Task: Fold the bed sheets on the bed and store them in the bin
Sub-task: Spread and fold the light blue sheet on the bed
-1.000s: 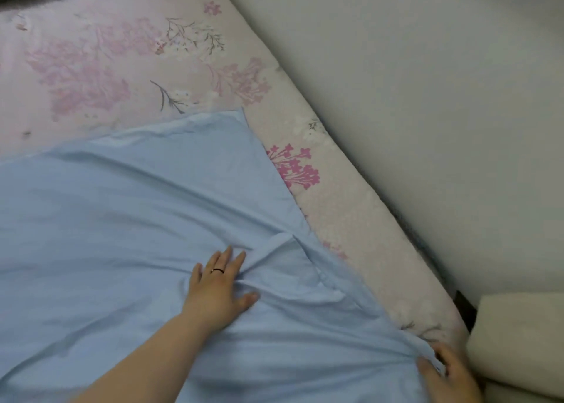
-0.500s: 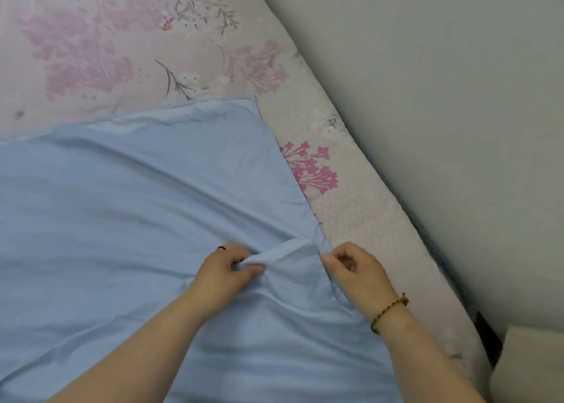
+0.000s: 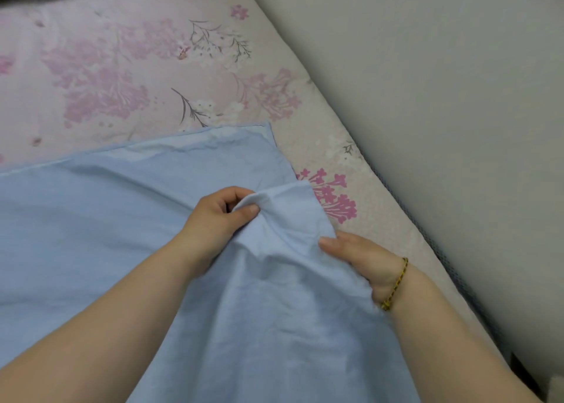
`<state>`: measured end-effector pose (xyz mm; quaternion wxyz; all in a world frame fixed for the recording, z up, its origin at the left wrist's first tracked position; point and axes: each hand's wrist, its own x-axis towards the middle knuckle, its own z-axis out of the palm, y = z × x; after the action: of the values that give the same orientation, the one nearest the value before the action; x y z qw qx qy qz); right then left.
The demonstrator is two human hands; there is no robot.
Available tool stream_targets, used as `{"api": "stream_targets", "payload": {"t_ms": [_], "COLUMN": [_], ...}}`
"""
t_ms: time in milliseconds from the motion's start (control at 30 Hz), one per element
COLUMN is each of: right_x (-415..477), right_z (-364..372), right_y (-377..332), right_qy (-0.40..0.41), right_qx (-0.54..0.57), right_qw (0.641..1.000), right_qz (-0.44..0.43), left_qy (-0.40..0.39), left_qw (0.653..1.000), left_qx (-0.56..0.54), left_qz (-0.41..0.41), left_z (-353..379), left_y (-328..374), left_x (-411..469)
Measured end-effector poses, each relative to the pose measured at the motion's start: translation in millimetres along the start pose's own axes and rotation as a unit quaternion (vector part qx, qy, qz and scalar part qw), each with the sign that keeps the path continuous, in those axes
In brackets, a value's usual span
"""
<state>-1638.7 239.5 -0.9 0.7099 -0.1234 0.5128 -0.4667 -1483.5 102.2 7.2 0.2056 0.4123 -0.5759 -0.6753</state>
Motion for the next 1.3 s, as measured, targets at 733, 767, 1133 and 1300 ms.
{"api": "stream_targets", "payload": {"t_ms": [733,767,1133,1300], "right_x": [149,157,195,204], "right_z": [29,28,22,15], "right_y": [-79,-81,-82,-81], "right_qy": [0.326,0.332,0.342,0.337], "right_qx": [-0.334,-0.338,-0.403,-0.363], "right_qw": [0.868,0.864,0.83,0.857], "right_qz": [-0.167,-0.172,-0.178,-0.139], "left_qy": [0.123,0.113,0.124,0.036], "left_qw": [0.944,0.945,0.807,0.829], "left_qx": [0.303,0.302,0.577,0.551], "left_qz": [-0.042,-0.047,-0.02,-0.091], "left_z": [-115,-116,-177,-167], "left_y": [-35,-34,-32,-27], "left_x": [49,55,135,174]}}
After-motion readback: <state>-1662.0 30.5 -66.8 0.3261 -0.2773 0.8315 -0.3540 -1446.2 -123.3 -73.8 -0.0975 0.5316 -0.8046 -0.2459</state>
